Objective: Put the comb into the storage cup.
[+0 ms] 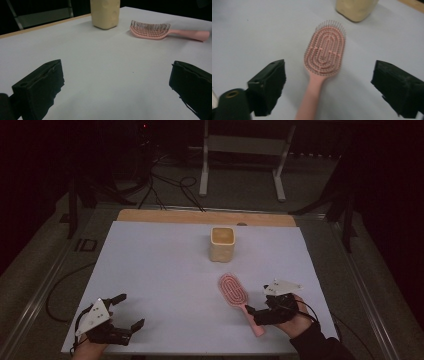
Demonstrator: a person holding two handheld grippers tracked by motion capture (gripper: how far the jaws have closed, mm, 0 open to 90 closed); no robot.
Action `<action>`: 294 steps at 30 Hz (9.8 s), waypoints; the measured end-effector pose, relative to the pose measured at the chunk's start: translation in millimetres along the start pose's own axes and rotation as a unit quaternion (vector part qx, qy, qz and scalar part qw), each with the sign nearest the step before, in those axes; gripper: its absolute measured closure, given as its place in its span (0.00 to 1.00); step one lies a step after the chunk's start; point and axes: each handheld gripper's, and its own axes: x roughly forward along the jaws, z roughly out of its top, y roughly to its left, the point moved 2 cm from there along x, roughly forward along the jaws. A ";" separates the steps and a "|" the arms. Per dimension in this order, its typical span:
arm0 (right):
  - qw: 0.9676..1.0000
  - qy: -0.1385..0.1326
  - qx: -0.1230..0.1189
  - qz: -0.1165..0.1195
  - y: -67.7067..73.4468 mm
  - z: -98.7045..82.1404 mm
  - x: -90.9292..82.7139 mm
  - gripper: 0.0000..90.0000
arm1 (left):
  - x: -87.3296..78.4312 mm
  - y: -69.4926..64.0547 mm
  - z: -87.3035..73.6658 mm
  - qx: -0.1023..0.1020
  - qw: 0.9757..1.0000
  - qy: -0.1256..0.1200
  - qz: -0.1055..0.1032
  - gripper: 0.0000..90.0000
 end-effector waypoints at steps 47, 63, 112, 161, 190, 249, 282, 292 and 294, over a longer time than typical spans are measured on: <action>0.992 0.105 0.056 -0.040 17.0 -25.5 70.8 0.23 | 0.5 -1.3 -0.1 0.003 1.000 0.002 -0.004 0.00; 0.977 0.193 0.091 -0.020 11.7 -13.6 77.6 0.63 | 0.4 -1.4 -0.1 0.004 1.000 0.002 -0.003 0.00; 0.984 0.165 0.062 0.028 8.8 17.9 65.0 0.78 | 2.1 -0.1 -1.8 0.000 1.000 0.008 -0.006 0.00; 0.998 -0.056 0.033 -0.020 -9.2 119.3 18.9 0.78 | 2.6 0.3 -2.0 -0.001 1.000 0.008 -0.007 0.00; 0.988 -0.142 0.035 -0.042 -44.4 158.6 39.9 0.78 | 2.0 1.4 -2.3 -0.004 1.000 0.006 -0.008 0.00; 0.956 -0.290 0.039 0.040 -109.8 169.5 144.2 0.78 | 2.7 1.7 -2.9 -0.007 1.000 0.005 -0.014 0.00; 0.976 -0.209 -0.011 0.053 -103.7 144.0 167.8 0.78 | 4.2 2.7 -4.2 -0.009 1.000 0.010 -0.016 0.00; 0.980 -0.189 -0.034 0.044 -103.2 143.5 166.4 0.75 | 4.6 3.0 -4.5 -0.011 1.000 0.010 -0.016 0.00; 0.981 -0.187 -0.022 0.043 -104.6 142.6 165.5 0.65 | 4.5 2.8 -4.4 -0.009 1.000 0.010 -0.016 0.00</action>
